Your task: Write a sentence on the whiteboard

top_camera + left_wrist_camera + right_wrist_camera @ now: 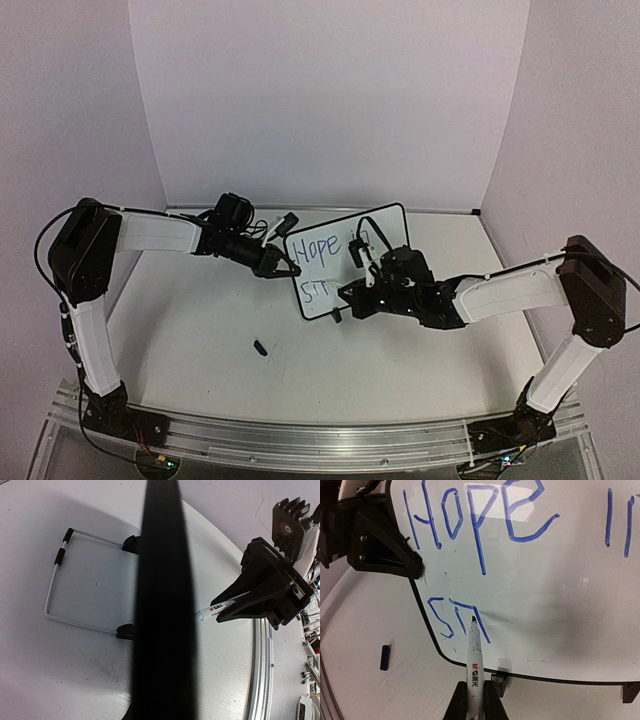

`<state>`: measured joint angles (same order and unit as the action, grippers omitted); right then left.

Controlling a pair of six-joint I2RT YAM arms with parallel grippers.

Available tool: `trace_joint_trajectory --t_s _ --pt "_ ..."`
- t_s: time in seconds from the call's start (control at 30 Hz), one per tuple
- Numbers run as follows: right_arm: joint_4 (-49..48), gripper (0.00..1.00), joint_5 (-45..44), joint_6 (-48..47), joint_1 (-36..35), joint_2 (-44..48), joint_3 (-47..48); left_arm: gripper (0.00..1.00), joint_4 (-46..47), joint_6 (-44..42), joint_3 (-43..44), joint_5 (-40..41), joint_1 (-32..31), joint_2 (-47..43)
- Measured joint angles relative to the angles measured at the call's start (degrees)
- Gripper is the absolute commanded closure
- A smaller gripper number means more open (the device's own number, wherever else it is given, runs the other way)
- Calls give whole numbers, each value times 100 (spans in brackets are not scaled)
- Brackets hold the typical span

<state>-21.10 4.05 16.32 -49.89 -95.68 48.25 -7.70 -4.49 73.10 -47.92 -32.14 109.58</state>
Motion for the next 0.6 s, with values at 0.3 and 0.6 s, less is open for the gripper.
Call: trace_joint_trajectory --t_s 0.3,0.6 --pt "0 100 -15 -46 0 -72 223 100 -7 0 0 0 -4 0" --pt "22 100 -26 -59 0 -188 260 100 -31 -2 7 0 -7 0"
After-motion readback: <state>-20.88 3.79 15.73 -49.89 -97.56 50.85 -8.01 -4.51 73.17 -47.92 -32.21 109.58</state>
